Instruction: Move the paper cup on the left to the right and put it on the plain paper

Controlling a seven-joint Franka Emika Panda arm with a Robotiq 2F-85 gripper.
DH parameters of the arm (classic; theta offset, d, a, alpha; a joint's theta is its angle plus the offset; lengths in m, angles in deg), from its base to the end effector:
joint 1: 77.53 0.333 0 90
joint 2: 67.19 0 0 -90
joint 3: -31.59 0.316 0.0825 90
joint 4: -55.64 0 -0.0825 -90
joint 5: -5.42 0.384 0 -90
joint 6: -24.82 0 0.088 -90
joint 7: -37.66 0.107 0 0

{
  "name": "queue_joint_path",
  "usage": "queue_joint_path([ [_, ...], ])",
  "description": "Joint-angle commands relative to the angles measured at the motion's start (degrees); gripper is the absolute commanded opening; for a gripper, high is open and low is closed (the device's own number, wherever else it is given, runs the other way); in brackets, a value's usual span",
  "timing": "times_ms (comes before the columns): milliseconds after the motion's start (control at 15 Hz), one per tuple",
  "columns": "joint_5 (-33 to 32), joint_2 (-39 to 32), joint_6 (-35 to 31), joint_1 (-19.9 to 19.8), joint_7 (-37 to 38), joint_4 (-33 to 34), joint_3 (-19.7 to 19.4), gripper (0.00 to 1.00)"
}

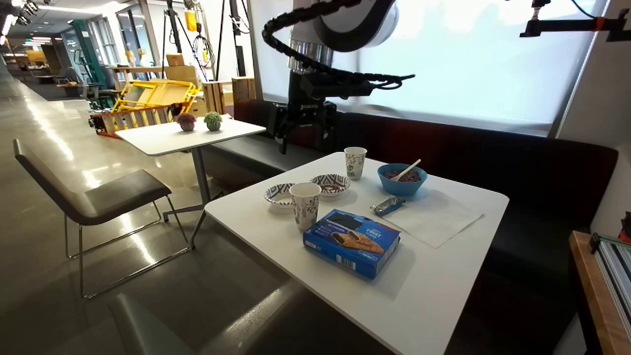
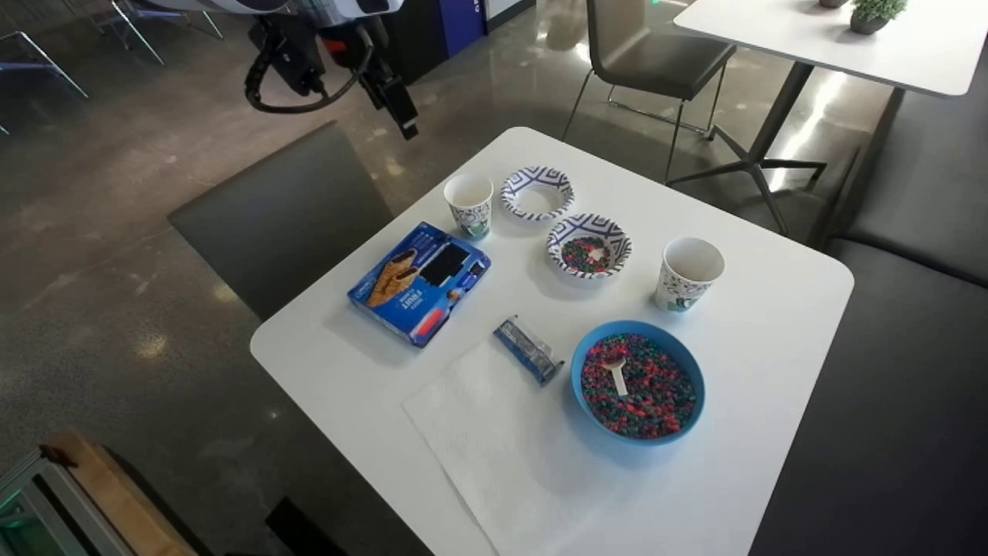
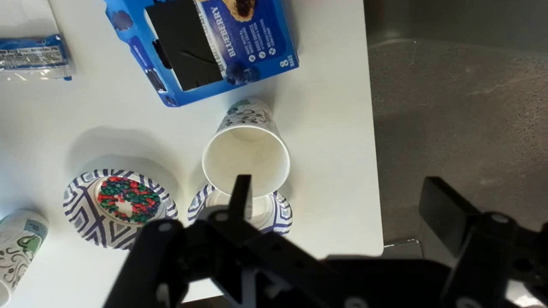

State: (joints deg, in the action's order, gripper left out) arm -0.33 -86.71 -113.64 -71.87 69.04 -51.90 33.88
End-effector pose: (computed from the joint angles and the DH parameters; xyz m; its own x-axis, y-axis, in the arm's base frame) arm 0.6410 0.0873 0.3504 0.9204 -0.3347 0.2019 -0.3327 -0.9420 -0.0451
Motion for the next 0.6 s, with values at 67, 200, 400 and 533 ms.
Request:
queue_joint_path([
  [67,1.3,-7.0,-6.1,0.2,-6.5,3.9,-1.8,1.00],
  [200,2.2,-9.6,-8.3,0.0,-9.5,5.3,-1.8,1.00],
  [400,2.4,-13.3,-8.1,0.3,-12.1,8.2,-2.1,1.00],
  [533,2.2,-15.8,-7.2,0.7,-13.0,10.3,-2.3,0.98],
])
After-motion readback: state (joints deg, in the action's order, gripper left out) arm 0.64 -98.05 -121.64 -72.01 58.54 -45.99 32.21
